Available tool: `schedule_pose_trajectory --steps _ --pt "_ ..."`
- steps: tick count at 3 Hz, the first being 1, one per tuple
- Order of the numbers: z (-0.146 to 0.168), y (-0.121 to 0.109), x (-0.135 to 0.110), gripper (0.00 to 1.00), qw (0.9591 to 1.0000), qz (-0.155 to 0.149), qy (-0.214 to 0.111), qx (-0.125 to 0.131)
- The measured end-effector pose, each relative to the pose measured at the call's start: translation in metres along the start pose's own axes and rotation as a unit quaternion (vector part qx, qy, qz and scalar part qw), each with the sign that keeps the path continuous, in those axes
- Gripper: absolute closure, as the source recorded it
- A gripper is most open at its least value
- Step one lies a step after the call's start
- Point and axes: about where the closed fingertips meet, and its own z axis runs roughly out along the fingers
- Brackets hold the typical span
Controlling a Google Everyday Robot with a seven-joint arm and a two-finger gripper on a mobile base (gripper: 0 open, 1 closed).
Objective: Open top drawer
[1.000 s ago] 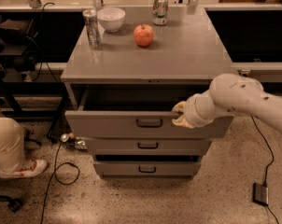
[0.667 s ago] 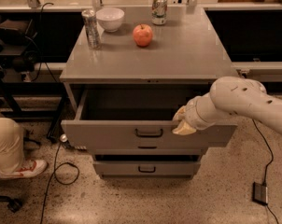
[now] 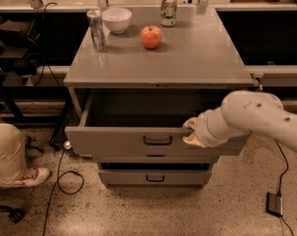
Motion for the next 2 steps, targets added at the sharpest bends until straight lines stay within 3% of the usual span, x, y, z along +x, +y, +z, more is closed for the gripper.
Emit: schedule_pose_trajectory --steps 2 --pt "-0.0069 0.0115 -0.0012 1.0 0.9999 0.011 0.002 0.003"
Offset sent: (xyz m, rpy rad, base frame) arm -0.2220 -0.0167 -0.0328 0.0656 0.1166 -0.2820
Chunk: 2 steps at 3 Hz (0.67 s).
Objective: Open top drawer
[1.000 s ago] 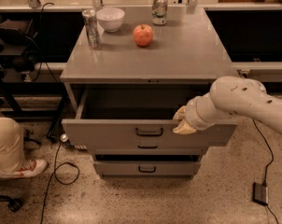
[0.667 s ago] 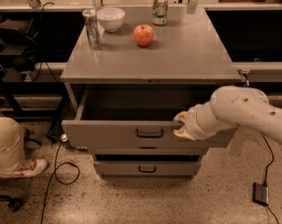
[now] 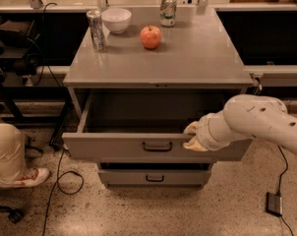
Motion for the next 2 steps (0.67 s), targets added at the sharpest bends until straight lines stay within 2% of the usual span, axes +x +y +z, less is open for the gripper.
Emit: schedule_pose_trajectory --steps 1,2 --pt "-0.0075 0.0264 0.0036 1.0 0.9998 0.018 0.003 0.001" --pt "-0.0108 0.0261 0.0024 1.0 0.9998 0.019 0.003 0.001"
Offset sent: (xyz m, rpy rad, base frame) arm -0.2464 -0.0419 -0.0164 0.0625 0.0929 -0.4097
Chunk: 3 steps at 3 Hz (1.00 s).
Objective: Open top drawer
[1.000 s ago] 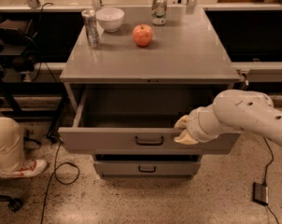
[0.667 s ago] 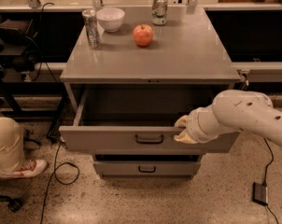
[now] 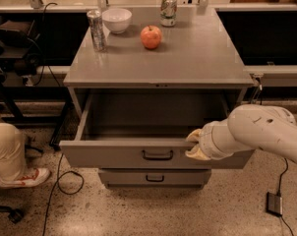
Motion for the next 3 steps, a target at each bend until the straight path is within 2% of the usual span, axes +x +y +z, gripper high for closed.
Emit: schedule_pose_trajectory --steps 1,2,3 --pt "-0.001 0.002 0.001 1.0 1.0 0.002 0.001 0.001" --pt "-0.01 0.018 0.006 1.0 0.9998 0.02 0.007 0.008" --pt "-0.014 0.025 0.008 1.0 0.9995 0.027 0.008 0.011"
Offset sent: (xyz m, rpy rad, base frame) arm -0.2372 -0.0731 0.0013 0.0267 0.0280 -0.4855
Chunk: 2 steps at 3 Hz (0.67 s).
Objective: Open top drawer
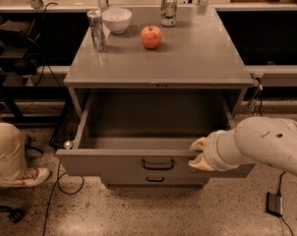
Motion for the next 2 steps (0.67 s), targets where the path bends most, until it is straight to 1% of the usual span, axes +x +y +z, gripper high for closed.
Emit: schedule_pose_trajectory --steps 1,2 --pt "0.0 0.001 0.0 1.0 1.0 0.001 0.0 0.0" --pt "-0.011 0.02 0.008 1.0 0.9997 0.021 0.006 0.009"
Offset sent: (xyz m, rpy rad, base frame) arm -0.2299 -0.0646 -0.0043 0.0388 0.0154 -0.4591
